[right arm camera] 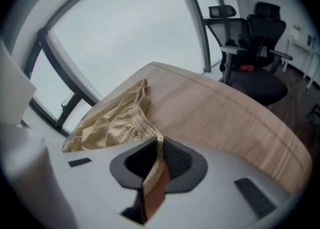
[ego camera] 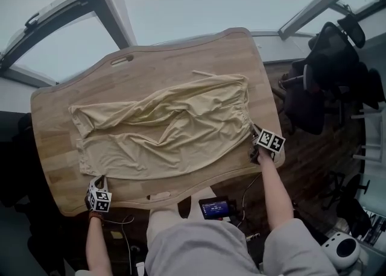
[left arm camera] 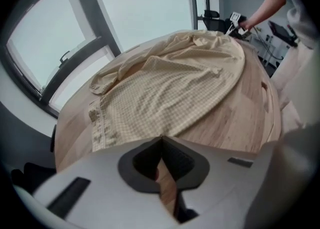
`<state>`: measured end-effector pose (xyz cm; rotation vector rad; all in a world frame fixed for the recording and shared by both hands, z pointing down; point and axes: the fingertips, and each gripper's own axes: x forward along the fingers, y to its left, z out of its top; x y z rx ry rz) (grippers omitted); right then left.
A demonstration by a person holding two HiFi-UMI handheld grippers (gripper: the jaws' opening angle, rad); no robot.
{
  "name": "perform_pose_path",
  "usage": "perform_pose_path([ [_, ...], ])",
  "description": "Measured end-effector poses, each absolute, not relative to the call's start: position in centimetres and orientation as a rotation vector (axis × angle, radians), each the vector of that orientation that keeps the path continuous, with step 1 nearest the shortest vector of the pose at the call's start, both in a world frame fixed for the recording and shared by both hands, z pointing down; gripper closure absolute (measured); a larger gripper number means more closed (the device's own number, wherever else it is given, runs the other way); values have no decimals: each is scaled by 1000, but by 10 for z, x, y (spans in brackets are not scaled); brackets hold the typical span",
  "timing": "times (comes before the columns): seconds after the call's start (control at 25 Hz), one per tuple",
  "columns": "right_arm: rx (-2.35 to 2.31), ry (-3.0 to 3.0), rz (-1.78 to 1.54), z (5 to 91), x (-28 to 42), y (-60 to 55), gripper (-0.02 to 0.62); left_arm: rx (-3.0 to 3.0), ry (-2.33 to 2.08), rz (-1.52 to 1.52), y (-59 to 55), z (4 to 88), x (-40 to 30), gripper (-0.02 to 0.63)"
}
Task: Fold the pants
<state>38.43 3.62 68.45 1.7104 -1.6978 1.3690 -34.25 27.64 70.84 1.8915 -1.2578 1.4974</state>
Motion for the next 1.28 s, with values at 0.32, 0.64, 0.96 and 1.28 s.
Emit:
perform_pose_path([
  [0.32,1822,-1722,1540,646,433,92,558,1914,-1334,1372,300,677,-335,601],
  [0.64,1668,-1879,1542,599,433,118,559,2152,-1319,1340,325,572,-323,601],
  [0.96,1564,-1889,1581,596,429,136,558,2265,-1208,1470,310,532,-341,601],
  [1.28,1580,-1974,1554,563,427,89,559,2421,-880,1620,173,506,-359,601],
])
